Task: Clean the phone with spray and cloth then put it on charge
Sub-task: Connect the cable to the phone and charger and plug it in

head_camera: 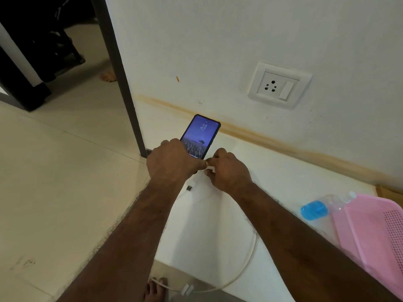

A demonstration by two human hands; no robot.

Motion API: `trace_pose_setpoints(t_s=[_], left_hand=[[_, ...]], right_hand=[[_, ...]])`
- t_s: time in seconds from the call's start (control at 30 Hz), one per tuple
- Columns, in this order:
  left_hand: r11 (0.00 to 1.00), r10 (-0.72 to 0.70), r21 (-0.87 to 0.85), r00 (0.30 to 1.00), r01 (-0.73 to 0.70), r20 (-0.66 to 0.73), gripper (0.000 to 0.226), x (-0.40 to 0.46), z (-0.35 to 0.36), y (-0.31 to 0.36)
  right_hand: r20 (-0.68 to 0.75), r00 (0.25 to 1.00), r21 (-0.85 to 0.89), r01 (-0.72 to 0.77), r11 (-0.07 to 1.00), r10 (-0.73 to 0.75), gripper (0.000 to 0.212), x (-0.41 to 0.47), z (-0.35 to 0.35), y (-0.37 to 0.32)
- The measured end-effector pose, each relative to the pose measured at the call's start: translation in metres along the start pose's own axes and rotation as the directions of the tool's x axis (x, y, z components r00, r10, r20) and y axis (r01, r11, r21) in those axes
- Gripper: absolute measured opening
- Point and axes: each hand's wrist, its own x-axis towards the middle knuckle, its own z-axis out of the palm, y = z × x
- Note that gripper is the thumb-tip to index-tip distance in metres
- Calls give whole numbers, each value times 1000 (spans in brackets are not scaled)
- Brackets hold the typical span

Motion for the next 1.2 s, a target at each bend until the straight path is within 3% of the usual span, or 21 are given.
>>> trace_pose_setpoints(t_s=[0.17,0.3,0.43,0.67,1.03,1.13,1.2], left_hand=[[999,-4,-38,1000,4,9,65,-1,-1,1],[999,-15,-49,998,18,65,64,-4,1,3],[997,-21,-71,993,29,120,64,-12,8,8],[998,29,-52,990,-22,139,62,-38,22,33],[989,118,80,988,-126,104,66,-71,57,57],[968,156,186,985,-166,68,74,-74,63,54],[973,150,167,985,-161,81,78,-76,66,52]], right_hand=[[-28,1000,-100,-11,995,8,18,-11,-12,9],[-74,986,-115,-155,981,147,20,-30,-43,29],[-223,940,-110,-287,952,258,16,-55,-90,48],[-334,860,43,-395,918,386,11,-85,-140,65],[-354,797,281,-408,869,489,10,-124,-123,61],[-356,781,331,-409,851,513,9,-130,-119,62],[-356,780,350,-400,847,515,8,-133,-116,63]])
